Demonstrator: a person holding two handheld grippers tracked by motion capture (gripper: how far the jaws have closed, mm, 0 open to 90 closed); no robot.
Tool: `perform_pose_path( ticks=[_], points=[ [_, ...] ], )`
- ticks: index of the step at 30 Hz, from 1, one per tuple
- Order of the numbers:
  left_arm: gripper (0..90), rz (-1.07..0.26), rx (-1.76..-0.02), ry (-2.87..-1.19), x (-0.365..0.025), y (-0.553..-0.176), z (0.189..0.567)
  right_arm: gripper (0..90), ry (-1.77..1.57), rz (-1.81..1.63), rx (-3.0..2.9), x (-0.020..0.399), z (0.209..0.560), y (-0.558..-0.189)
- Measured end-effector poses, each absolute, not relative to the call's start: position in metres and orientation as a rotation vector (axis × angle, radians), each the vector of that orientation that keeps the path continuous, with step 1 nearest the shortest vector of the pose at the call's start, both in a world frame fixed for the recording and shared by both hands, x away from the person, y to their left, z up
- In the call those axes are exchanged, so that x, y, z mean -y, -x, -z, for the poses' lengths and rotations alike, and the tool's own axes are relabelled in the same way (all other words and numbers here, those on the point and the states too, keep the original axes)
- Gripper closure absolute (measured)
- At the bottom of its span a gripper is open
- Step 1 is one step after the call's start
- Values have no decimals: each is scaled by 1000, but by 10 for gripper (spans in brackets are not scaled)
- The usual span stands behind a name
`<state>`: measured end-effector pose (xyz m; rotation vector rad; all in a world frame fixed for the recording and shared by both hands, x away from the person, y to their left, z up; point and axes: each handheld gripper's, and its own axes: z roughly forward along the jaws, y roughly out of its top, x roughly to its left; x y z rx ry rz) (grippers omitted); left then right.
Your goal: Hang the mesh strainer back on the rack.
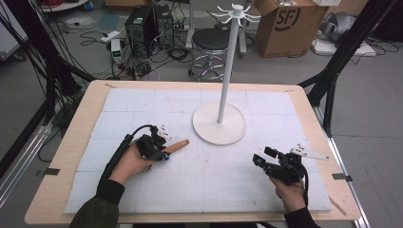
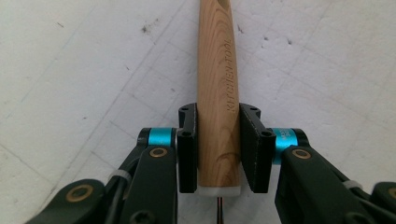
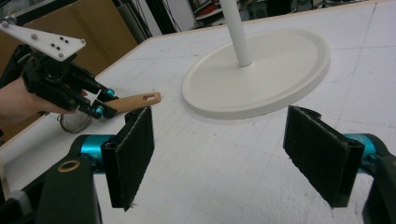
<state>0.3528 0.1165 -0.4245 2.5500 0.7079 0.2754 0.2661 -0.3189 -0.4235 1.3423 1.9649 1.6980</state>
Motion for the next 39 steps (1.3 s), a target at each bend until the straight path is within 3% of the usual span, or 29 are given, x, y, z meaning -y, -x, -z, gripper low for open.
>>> perform_pose_path(
  ticks=[16,28,39],
  points=[
    [711,-280,-719,-2551,-116,-353,421,239,-1347,-1700,-1932,322,422,-265],
    [710,-270,-686,-2107,-143,-343,375,241,-1364,-1697,-1908,324,422,-264],
    [710,-299,-622,-1822,-151,-333,332,242,-1369,-1699,-1905,325,422,-265]
  ],
)
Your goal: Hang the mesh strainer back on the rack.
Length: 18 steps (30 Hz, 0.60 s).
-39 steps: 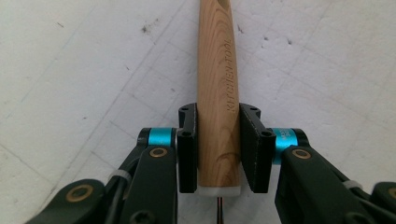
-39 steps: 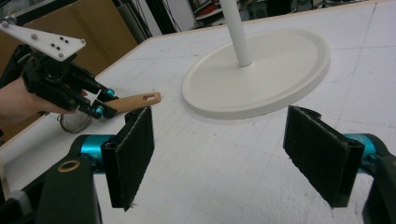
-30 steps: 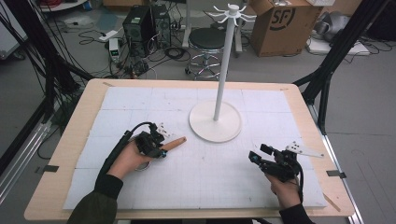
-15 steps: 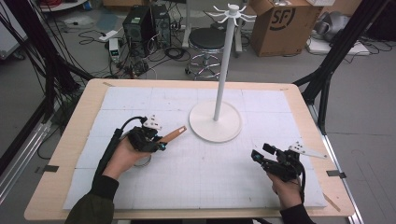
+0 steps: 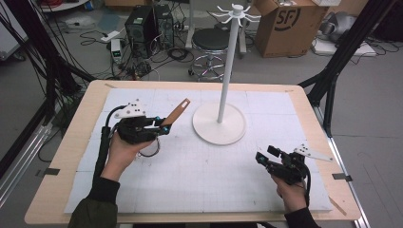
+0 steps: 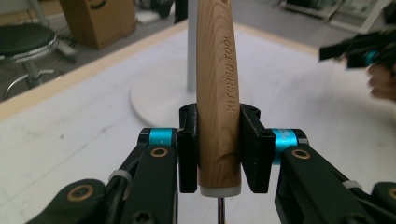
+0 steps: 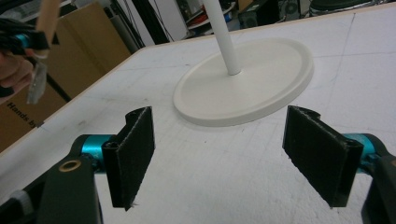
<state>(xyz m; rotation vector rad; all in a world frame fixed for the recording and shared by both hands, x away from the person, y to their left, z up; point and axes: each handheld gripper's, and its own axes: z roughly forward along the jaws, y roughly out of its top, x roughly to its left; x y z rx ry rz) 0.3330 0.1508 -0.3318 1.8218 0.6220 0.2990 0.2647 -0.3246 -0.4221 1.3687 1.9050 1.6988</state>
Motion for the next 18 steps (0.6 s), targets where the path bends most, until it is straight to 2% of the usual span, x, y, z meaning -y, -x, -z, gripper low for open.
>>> perform_pose_path(
  ticks=[12,18],
  points=[
    [710,-303,-546,-1522,-142,-333,292,242,-1375,-1708,-1897,327,423,-265],
    [709,-261,-528,-1383,-133,-344,270,242,-1373,-1727,-1899,328,422,-265]
  ],
)
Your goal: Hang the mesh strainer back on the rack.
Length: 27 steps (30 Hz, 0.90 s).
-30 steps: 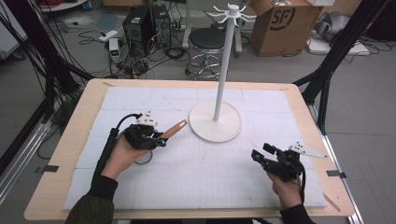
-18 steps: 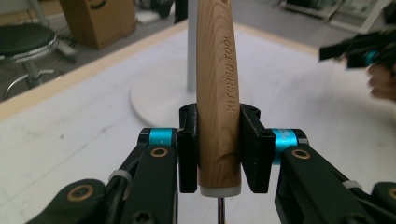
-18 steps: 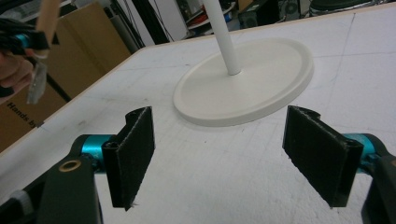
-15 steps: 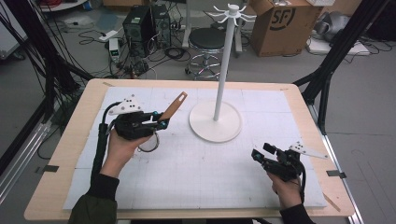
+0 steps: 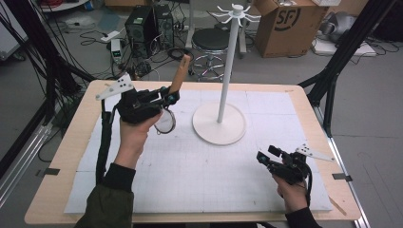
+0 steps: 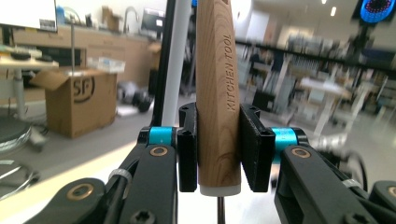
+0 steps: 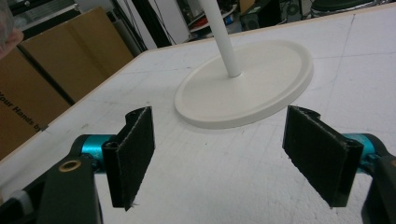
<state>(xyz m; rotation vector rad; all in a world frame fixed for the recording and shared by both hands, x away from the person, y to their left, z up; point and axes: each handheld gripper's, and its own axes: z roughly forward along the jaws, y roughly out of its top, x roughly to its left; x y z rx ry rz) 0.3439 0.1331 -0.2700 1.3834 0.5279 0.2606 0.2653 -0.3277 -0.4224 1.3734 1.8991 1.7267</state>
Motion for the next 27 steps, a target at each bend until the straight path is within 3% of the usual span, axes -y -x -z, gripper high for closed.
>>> perform_pose_path(
  ticks=[11,27],
  points=[
    [710,-325,-489,-1337,-96,-367,245,242,-1369,-1742,-1907,327,426,-268],
    [709,-297,-451,-1262,-63,-395,232,242,-1378,-1766,-1909,328,428,-269]
  ],
)
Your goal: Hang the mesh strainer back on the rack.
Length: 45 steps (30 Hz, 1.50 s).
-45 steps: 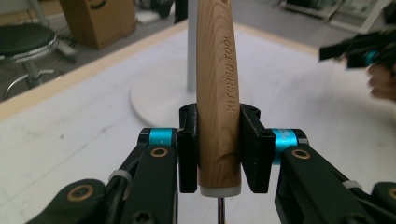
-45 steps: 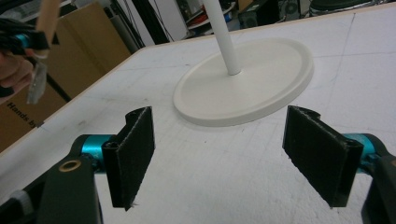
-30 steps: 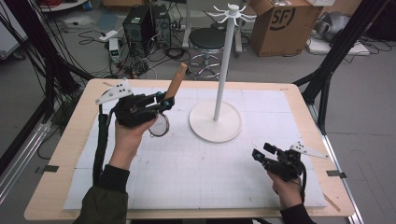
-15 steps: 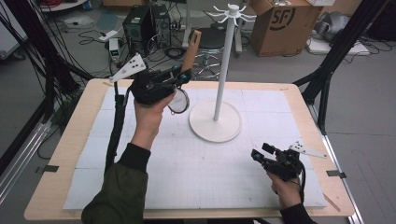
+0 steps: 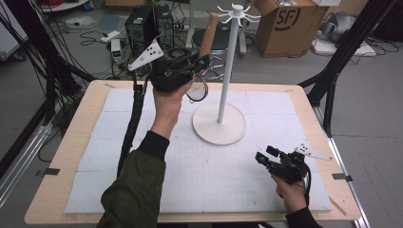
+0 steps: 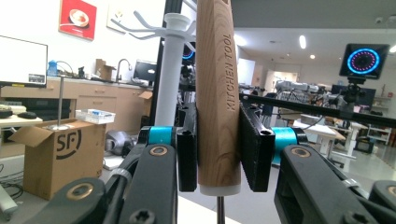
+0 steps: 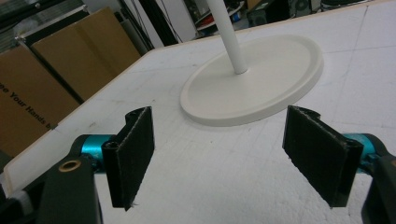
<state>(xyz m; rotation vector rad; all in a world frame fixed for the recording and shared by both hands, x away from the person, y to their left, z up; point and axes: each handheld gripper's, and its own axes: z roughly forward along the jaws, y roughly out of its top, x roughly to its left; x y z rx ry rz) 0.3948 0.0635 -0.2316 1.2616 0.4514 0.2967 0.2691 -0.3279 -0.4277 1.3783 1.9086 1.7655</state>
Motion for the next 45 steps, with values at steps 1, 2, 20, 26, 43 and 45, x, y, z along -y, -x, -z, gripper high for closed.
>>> perform_pose_path(
  ticks=[1,2,20,26,43,45],
  points=[
    [709,-303,-454,-1264,-62,-397,232,242,-1384,-1766,-1908,328,428,-269],
    [709,-297,-451,-1262,-61,-398,232,242,-1384,-1766,-1904,329,428,-269],
    [708,-257,-458,-1278,-43,-419,235,242,-1417,-1768,-1882,334,428,-268],
    [708,-235,-469,-1282,-37,-426,241,242,-1413,-1760,-1875,335,428,-268],
    [707,-248,-481,-1308,-20,-435,242,244,-1419,-1758,-1864,338,429,-269],
    [707,-250,-485,-1309,-20,-434,242,243,-1424,-1757,-1862,338,429,-268]
  ],
)
